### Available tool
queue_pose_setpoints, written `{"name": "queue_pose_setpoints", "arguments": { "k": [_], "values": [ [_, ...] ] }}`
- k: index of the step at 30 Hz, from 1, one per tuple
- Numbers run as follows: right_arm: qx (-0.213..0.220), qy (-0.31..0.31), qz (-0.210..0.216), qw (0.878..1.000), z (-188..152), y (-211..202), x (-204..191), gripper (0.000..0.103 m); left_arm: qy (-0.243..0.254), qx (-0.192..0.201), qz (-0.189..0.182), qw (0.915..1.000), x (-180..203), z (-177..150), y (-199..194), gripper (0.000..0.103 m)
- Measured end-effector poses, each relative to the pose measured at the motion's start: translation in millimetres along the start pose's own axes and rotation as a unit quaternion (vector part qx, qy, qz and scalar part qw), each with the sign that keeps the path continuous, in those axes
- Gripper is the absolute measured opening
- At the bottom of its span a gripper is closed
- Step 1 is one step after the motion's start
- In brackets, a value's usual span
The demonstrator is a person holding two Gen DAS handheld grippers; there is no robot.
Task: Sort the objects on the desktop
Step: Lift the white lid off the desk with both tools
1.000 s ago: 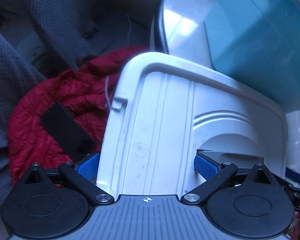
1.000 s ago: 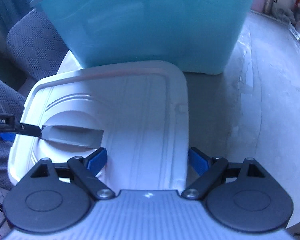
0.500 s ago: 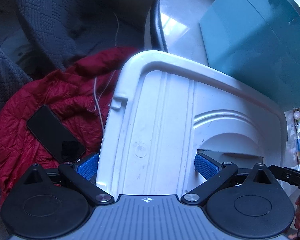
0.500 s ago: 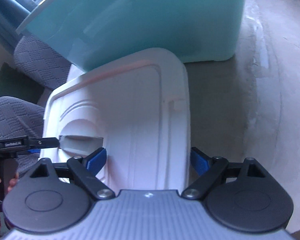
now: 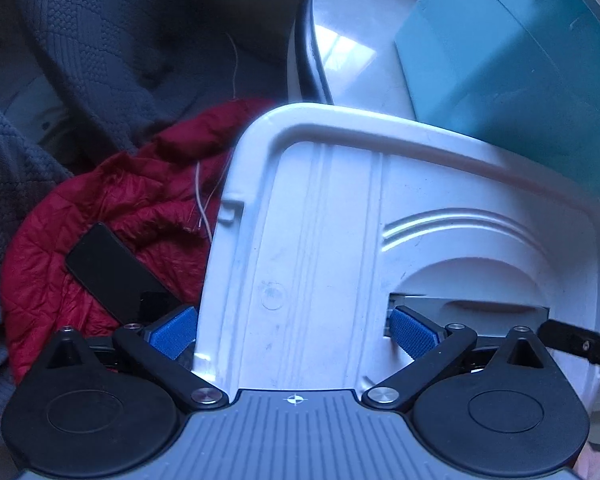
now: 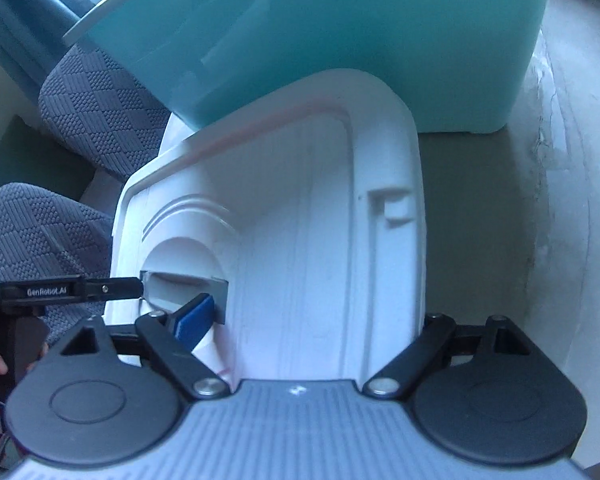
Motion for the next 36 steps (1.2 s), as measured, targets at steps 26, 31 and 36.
{"name": "queue_pose_setpoints", "arguments": {
  "k": [26, 31, 36],
  "values": [
    [-0.031, 0.004, 0.028, 0.999, 3, 7, 6, 0.076, 0.047, -0.014, -0.178, 0.9829, -74, 1, 23, 0.103],
    [-0.033, 0.004, 0.025, 0.999, 3, 8, 4, 0.077, 0.026, -0.036, -0.223, 0.9738, -83, 5, 38, 0.103],
    [-0.040, -0.002, 0.007, 0.999, -2, 10, 0, 0.088, 0.025, -0.039, -0.195, 0.9797, -69, 3, 37, 0.103]
  ]
}}
Point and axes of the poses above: each gripper's, at about its wrist camera, not at the fingertips, and y roughly the way its jaws point, x to its right, z to its top, the point moved 1 cm from there along y, roughly the way its jaws point
